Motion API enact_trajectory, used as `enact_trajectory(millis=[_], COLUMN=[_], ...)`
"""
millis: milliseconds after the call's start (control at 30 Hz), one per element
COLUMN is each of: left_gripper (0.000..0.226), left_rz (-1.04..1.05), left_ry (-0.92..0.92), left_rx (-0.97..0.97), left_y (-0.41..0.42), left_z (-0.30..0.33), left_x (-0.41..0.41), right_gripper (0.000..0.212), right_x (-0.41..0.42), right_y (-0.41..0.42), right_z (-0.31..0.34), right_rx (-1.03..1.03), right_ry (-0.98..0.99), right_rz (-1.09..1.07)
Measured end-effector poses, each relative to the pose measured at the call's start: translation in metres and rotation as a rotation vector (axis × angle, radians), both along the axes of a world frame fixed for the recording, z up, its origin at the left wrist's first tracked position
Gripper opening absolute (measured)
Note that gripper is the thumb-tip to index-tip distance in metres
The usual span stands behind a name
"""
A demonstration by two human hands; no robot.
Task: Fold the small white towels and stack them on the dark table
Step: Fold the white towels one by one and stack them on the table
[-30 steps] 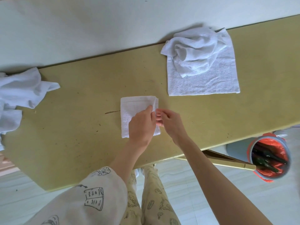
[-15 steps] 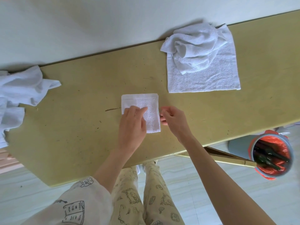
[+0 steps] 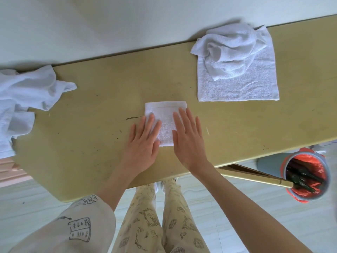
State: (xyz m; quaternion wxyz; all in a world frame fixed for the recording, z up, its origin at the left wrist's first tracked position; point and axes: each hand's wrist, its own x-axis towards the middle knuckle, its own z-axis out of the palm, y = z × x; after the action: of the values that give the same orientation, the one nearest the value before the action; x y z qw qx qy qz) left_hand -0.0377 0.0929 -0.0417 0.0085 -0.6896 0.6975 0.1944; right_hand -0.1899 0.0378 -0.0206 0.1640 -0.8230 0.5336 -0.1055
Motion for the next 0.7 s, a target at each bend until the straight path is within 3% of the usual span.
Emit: enact_trajectory(millis=[333, 533, 700], left_gripper=[0.057, 0.056, 0.054], left_rz=[-0.222, -0.089, -0.047], left_ry=[-0.119, 0.06, 0.058], left_rx=[-0.068, -0.163, -0.156], left_y=[0.004, -0.019, -0.047], left_z=[-0.008, 0.01, 0.0], left_x=[0.03, 0.022, 0.011], right_gripper=[0.061, 0.059, 0.058], right_x=[0.001, 0.002, 0.015], right_y=[-0.017, -0.018, -0.022], right_z=[-0.035, -0.025, -0.022], right_rx=[0.074, 0.031, 0.008], right_ry=[0.205, 0.194, 0.176], right_rz=[0.048, 0.028, -0.041])
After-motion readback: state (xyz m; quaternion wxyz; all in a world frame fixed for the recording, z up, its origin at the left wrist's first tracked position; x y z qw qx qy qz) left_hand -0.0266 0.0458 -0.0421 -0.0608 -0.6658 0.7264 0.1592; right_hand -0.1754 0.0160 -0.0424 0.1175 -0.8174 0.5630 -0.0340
